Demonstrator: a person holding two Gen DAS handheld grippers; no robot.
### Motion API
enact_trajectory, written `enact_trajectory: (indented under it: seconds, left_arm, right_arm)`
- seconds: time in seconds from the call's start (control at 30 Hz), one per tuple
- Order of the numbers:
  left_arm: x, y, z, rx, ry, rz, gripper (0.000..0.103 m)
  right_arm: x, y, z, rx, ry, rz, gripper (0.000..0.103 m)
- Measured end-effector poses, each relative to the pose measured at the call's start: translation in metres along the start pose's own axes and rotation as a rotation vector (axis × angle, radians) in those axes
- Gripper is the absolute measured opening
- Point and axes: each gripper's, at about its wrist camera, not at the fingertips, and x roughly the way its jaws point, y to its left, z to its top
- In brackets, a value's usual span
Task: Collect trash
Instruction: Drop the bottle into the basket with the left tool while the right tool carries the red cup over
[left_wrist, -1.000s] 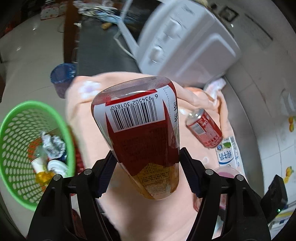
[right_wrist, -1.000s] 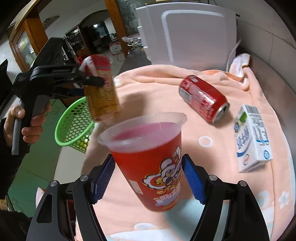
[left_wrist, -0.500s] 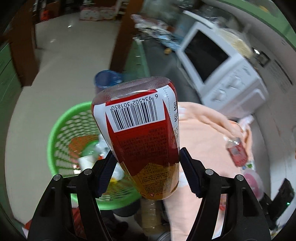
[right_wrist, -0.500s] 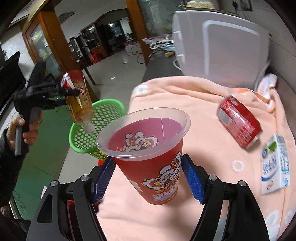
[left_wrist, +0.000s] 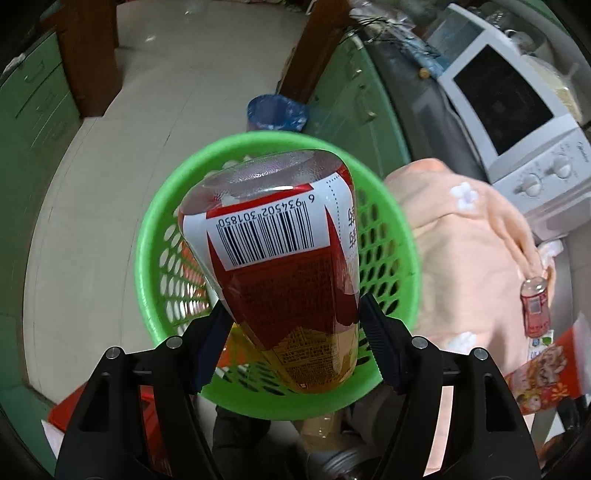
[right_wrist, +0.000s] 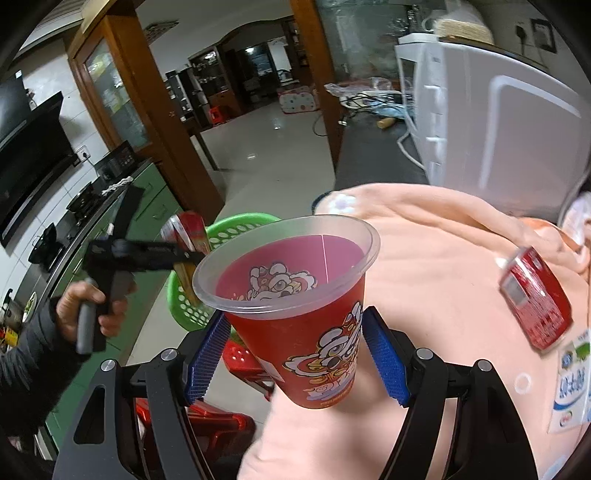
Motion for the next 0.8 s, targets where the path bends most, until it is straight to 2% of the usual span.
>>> enact_trajectory:
  seconds: [0.07,0.17,0.53,0.8]
  left_arm:
    - [0.002,0.006,-0.002,-0.020,0.005,-0.017,0.070]
    - [-0.002,0.013,-0.003,-0.026,-0.009,-0.008,0.077]
    - [-0.020,0.043,-0.016,-0.093,-0.036,-0.028,0.077]
    - [-0.029,0.061,-0.024,-0.135,-0.051,-0.037,0.077]
  right_arm:
    - [0.005,0.006,0.006,-0.007,-0.001,0.013,0.071]
    - [0.013,0.015,0.013,-0.021,0.001,0.030,0.071]
    - [0.056,0.046,0.035,-0.067,0.029,0.077,0.071]
    - [0.094,0.064,0.043,-0.047,0.062,0.108,0.071]
